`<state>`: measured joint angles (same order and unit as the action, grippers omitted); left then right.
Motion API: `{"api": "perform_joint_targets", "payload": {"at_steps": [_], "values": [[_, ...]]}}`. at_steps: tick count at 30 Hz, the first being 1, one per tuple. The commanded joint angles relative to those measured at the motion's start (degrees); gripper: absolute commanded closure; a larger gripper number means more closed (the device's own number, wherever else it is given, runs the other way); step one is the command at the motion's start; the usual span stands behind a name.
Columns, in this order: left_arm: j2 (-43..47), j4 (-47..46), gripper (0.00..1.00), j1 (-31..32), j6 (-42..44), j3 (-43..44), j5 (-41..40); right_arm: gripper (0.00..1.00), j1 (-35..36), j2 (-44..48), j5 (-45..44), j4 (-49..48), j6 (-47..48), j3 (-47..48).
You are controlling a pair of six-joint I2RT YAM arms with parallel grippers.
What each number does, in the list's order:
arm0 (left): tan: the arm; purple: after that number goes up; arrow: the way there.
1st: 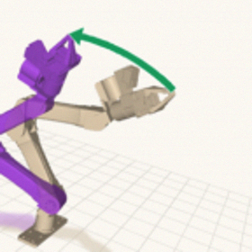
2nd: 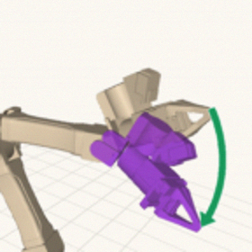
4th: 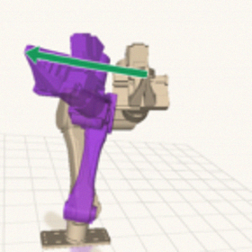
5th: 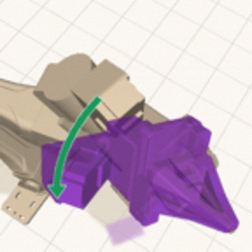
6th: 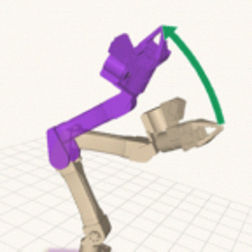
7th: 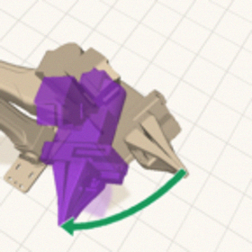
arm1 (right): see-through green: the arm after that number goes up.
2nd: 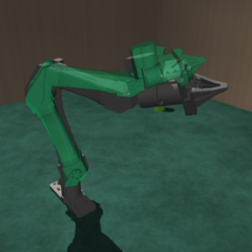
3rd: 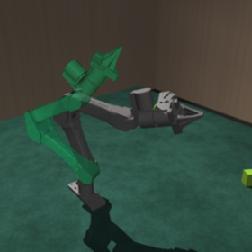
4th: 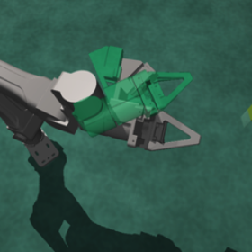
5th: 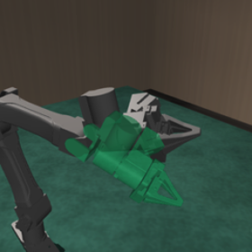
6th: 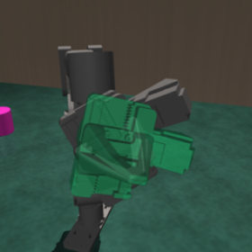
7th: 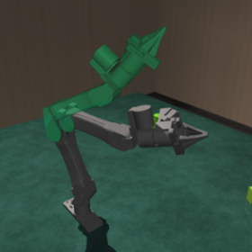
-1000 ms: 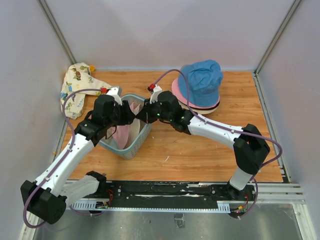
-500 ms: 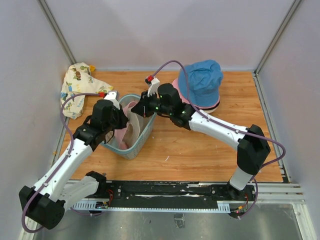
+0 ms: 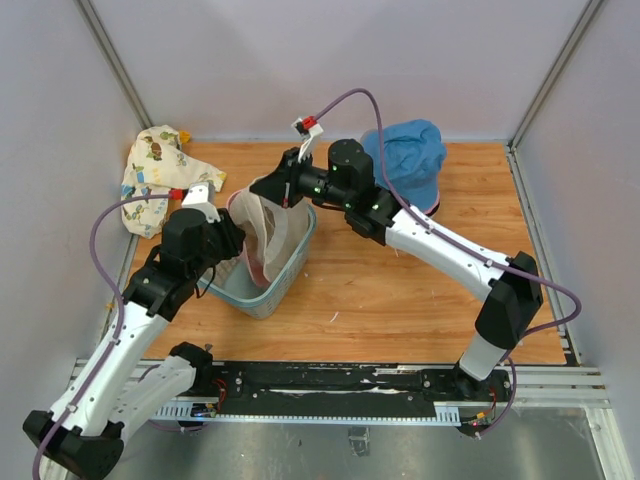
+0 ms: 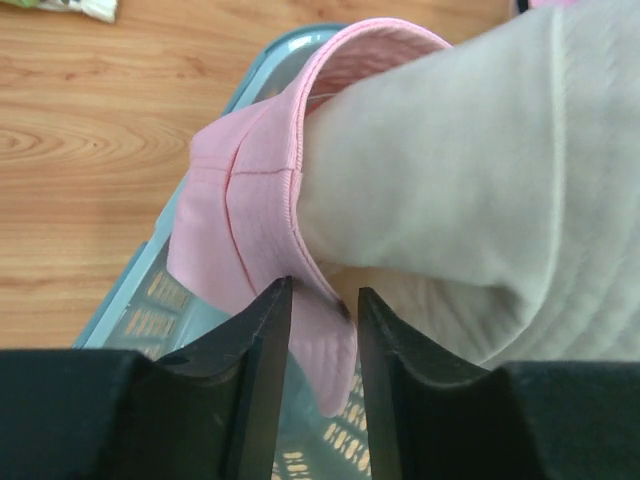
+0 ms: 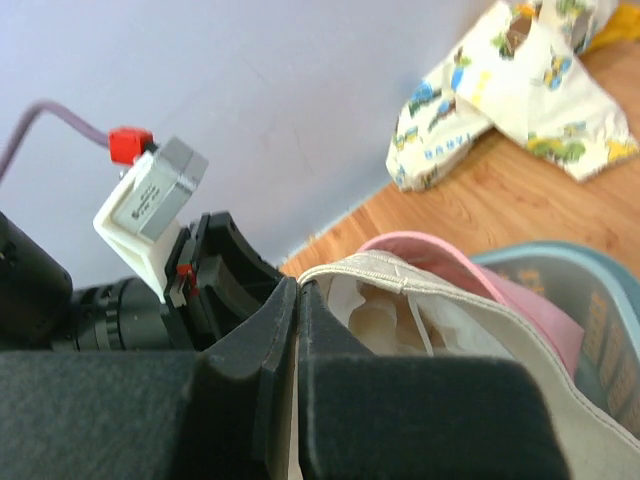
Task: Stack the hats
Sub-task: Pick up the hat from the bin.
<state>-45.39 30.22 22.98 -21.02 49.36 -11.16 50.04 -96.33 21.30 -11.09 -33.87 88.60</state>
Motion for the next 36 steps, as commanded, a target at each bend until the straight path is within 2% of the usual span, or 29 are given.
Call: {"api": "perform_joint_targets", "payload": {"at_steps": [1, 7, 16, 25, 32, 36], "values": [[2.35, -0.31, 0.60, -0.21, -1.84, 4.23, -1.11, 0.99, -1.97, 2.18, 2.63, -6.56, -3.03, 5.75], [3.64, -0.34, 0.58, -0.22, -3.10, 5.99, 0.58, 0.99, -2.71, 3.40, 2.45, -8.19, -3.82, 6.12], [5.57, -0.93, 0.46, -0.23, -4.40, 6.70, 1.60, 0.99, -4.34, 1.01, 3.95, -5.22, -4.45, 12.97], [5.99, -4.55, 0.45, -0.24, -5.84, 2.58, 4.56, 0.99, -5.24, 0.94, 3.03, -4.04, -2.44, 14.26], [6.83, -13.11, 0.45, -0.22, -8.16, 0.43, 9.13, 0.99, -11.07, -1.57, 6.11, -8.03, -6.21, 16.42], [3.11, -16.70, 0.44, -0.22, -9.03, 1.44, 10.34, 0.99, -16.72, -6.94, 10.61, -10.43, -10.35, 23.49]]}}
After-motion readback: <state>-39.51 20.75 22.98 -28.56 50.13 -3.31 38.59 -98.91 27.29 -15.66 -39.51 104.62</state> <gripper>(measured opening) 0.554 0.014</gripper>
